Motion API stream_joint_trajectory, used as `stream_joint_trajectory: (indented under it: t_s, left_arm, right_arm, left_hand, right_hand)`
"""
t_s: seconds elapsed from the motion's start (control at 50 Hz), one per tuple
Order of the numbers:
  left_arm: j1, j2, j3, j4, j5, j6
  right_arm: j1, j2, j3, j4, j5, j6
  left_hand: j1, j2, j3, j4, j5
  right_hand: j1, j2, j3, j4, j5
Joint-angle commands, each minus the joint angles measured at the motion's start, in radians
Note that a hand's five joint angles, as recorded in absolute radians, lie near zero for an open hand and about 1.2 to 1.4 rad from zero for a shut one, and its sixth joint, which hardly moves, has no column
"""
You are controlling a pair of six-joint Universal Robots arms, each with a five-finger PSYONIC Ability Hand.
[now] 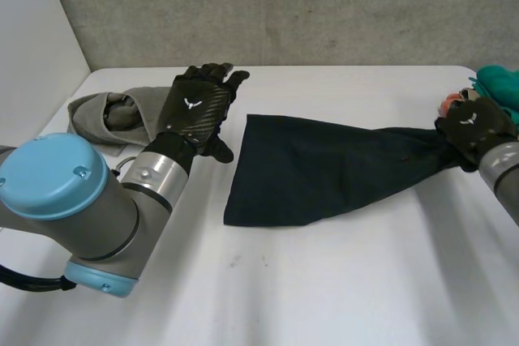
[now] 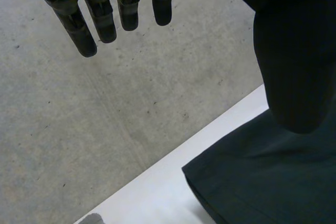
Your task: Fold the laundry.
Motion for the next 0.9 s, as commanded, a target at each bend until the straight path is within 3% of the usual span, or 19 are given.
stream_joint_trajectory:
  t_s: [0.02, 0.14, 0.26, 0.34, 0.36, 0.4, 0.42, 0.48, 0.5, 0.58, 0.62, 0.74, 0.9]
  left_arm:
    - [0.013, 0.001, -0.007, 0.000, -0.001, -0.001]
    - [0.019, 0.001, 0.004, -0.001, -0.001, -0.001]
    - [0.021, -0.001, 0.020, -0.001, -0.001, -0.001]
    - [0.029, -0.002, 0.051, -0.011, -0.004, -0.003]
    - [0.035, -0.005, 0.068, -0.020, -0.011, -0.003]
    - [0.039, -0.013, 0.091, -0.029, -0.027, -0.003]
    - [0.039, -0.015, 0.103, -0.035, -0.036, -0.003]
    - [0.038, -0.028, 0.163, -0.049, -0.073, -0.003]
    - [0.036, -0.035, 0.181, -0.052, -0.079, -0.003]
    - [0.026, -0.096, 0.278, -0.080, -0.088, -0.003]
    - [0.021, -0.134, 0.342, -0.121, -0.088, -0.003]
    - [-0.031, -0.245, 0.507, -0.247, -0.085, -0.014]
    - [-0.085, -0.407, 0.649, -0.398, -0.090, -0.024]
  right_arm:
    - [0.239, 0.035, -0.079, -0.104, -0.146, -0.091]
    - [0.410, 0.167, -0.145, -0.190, -0.390, -0.093]
    - [0.494, 0.332, -0.265, -0.184, -0.433, -0.082]
    - [0.516, 0.386, -0.306, -0.176, -0.418, -0.045]
    - [0.519, 0.386, -0.305, -0.175, -0.412, 0.000]
    - [0.517, 0.380, -0.303, -0.175, -0.401, 0.073]
    - [0.516, 0.363, -0.303, -0.176, -0.382, 0.172]
    - [0.508, 0.294, -0.300, -0.175, -0.324, 0.361]
    - [0.507, 0.224, -0.291, -0.173, -0.268, 0.498]
    - [0.461, 0.113, -0.273, -0.162, -0.134, 0.802]
    - [0.424, 0.106, -0.272, -0.138, -0.097, 0.878]
    - [0.326, 0.102, -0.330, 0.073, -0.027, 0.914]
    - [0.315, 0.217, -0.475, 0.252, -0.031, 0.911]
  left_hand:
    - [-0.021, -0.029, -0.035, -0.028, -0.047]
    - [-0.021, -0.029, -0.035, -0.028, -0.047]
    - [-0.021, -0.029, -0.035, -0.028, -0.047]
    - [-0.021, -0.029, -0.035, -0.028, -0.047]
    - [-0.021, -0.029, -0.035, -0.028, -0.047]
    - [-0.021, -0.029, -0.035, -0.028, -0.047]
    - [-0.021, -0.029, -0.035, -0.028, -0.047]
    - [-0.021, -0.029, -0.035, -0.028, -0.047]
    - [-0.021, -0.029, -0.035, -0.028, -0.047]
    - [-0.021, -0.029, -0.035, -0.028, -0.047]
    - [-0.021, -0.029, -0.035, -0.028, -0.047]
    - [-0.020, -0.028, -0.034, -0.027, -0.046]
    - [-0.014, -0.022, -0.028, -0.021, -0.040]
  right_hand:
    - [0.691, 0.239, 0.226, 0.208, 0.253]
    - [0.691, 0.239, 0.226, 0.208, 0.253]
    - [0.691, 0.239, 0.226, 0.208, 0.253]
    - [0.691, 0.239, 0.226, 0.208, 0.253]
    - [0.186, -0.266, -0.278, -0.296, -0.252]
    - [-0.216, -0.669, -0.681, -0.699, -0.654]
    - [-0.531, -0.983, -0.995, -1.013, -0.969]
    - [-0.531, -0.983, -0.995, -1.013, -0.969]
    - [-0.531, -0.983, -0.995, -1.013, -0.969]
    - [-0.531, -0.983, -0.995, -1.013, -0.969]
    - [-0.531, -0.983, -0.995, -1.013, -0.969]
    - [-0.531, -0.983, -0.995, -1.013, -0.969]
    - [-0.531, -0.983, -0.995, -1.013, -0.969]
